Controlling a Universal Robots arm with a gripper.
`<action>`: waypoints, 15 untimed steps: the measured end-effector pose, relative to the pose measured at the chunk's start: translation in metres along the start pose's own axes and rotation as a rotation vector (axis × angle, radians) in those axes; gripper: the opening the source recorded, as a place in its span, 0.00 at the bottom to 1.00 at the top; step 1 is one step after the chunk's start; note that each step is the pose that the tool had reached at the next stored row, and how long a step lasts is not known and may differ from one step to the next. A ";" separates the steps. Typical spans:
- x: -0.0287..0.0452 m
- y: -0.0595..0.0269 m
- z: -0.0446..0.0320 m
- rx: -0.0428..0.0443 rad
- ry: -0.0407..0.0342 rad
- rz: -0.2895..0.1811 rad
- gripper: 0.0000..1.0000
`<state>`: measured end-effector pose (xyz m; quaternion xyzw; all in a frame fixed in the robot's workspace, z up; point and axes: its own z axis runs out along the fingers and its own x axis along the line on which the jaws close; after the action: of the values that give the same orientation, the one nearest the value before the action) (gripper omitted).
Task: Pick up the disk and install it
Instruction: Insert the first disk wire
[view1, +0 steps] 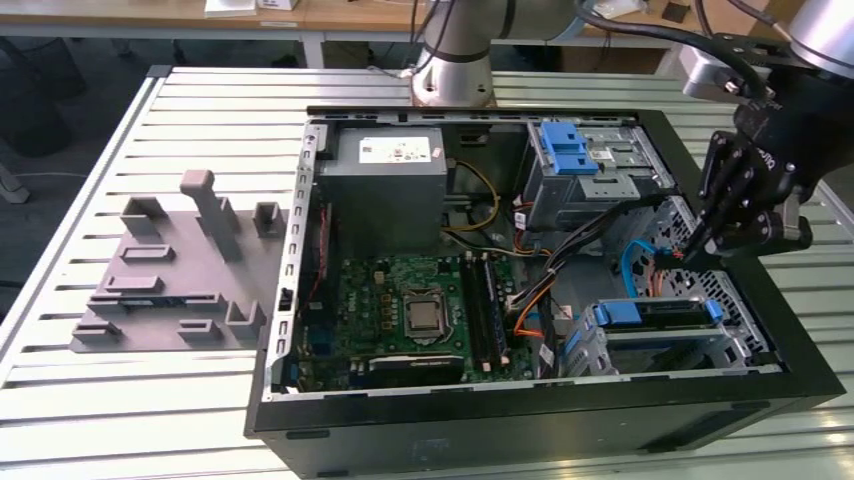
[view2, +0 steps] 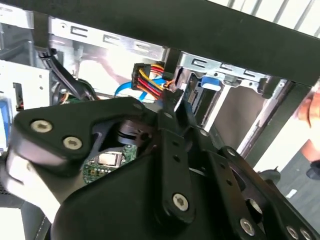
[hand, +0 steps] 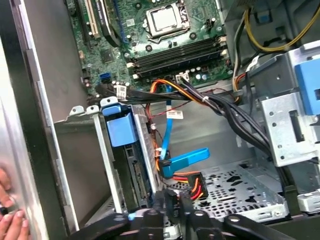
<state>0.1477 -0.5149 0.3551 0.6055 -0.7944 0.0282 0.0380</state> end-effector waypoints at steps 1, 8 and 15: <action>-0.0008 0.0002 0.0000 0.0017 0.0068 0.001 0.23; -0.0009 0.0004 0.0018 0.0023 0.0018 -0.015 0.16; 0.0036 0.0007 0.0051 0.0097 0.0003 -0.056 0.16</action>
<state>0.1459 -0.5186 0.3504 0.6278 -0.7769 0.0310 0.0360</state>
